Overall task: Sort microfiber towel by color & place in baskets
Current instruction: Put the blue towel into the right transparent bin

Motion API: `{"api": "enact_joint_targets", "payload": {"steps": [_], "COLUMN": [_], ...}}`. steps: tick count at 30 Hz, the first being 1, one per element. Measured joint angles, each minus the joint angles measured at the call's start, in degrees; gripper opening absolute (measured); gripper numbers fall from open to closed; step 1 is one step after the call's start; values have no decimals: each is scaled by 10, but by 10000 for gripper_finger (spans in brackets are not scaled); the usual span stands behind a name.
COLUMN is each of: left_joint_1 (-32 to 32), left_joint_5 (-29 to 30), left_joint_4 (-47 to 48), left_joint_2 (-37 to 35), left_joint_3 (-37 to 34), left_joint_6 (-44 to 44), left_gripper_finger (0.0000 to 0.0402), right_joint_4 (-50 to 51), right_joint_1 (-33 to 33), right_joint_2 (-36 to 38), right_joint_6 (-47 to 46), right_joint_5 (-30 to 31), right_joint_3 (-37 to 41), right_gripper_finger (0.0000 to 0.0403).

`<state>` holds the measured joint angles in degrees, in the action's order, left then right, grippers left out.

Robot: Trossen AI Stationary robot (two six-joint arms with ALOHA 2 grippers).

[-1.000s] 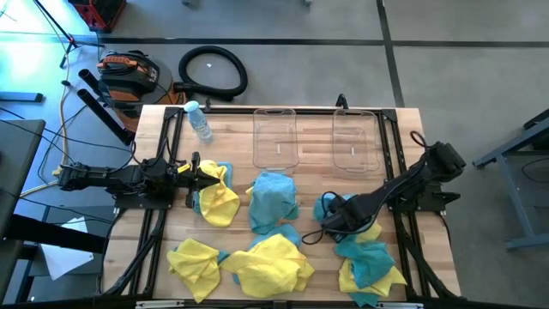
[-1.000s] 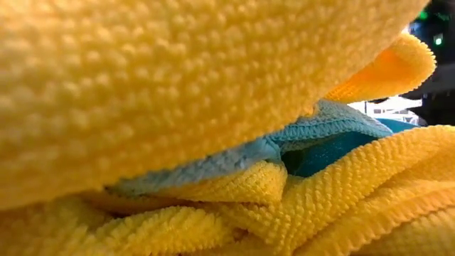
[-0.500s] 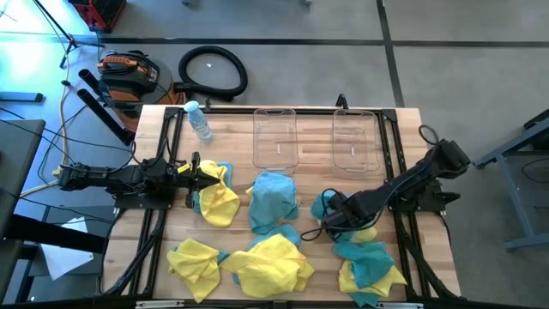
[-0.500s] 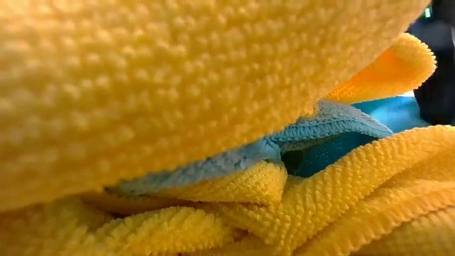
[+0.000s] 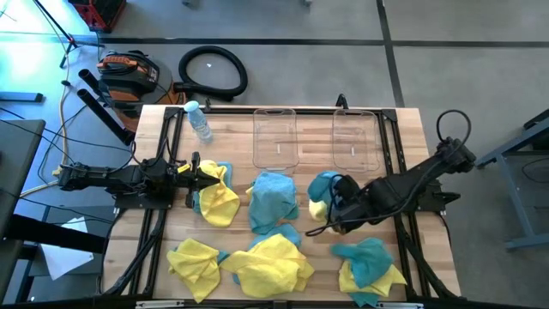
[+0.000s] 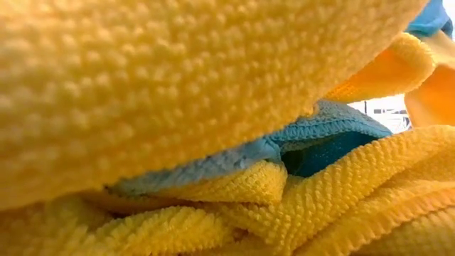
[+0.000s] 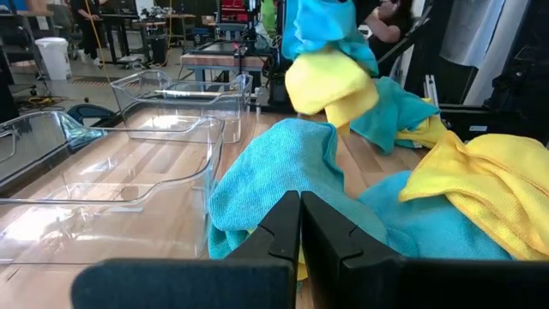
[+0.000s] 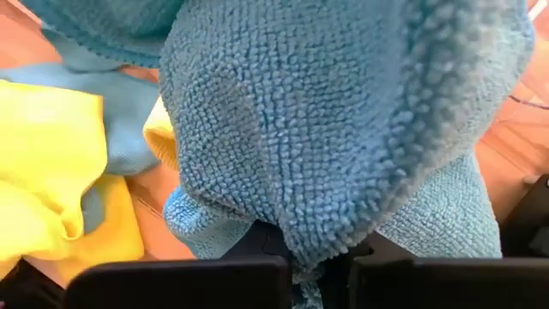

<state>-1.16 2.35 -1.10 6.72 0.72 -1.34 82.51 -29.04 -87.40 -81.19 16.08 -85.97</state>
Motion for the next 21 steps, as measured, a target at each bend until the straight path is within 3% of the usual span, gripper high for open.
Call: {"api": "enact_joint_targets", "payload": {"steps": [7,15,21], "left_joint_1": [0,0,0], "left_joint_5": [0,0,0], "left_joint_4": [0,0,0], "left_joint_2": [0,0,0], "left_joint_3": [0,0,0], "left_joint_6": [0,0,0], "left_gripper_finger": [0,0,0], "right_joint_4": [-72,-251,-325], "right_joint_1": [-3,-3,-2], "right_joint_2": [0,-1,-1], "right_joint_6": [2,2,-23], "right_joint_5": [-7,-44,-72], "right_joint_3": [86,233,316], "right_gripper_finger": [27,72,67]}}
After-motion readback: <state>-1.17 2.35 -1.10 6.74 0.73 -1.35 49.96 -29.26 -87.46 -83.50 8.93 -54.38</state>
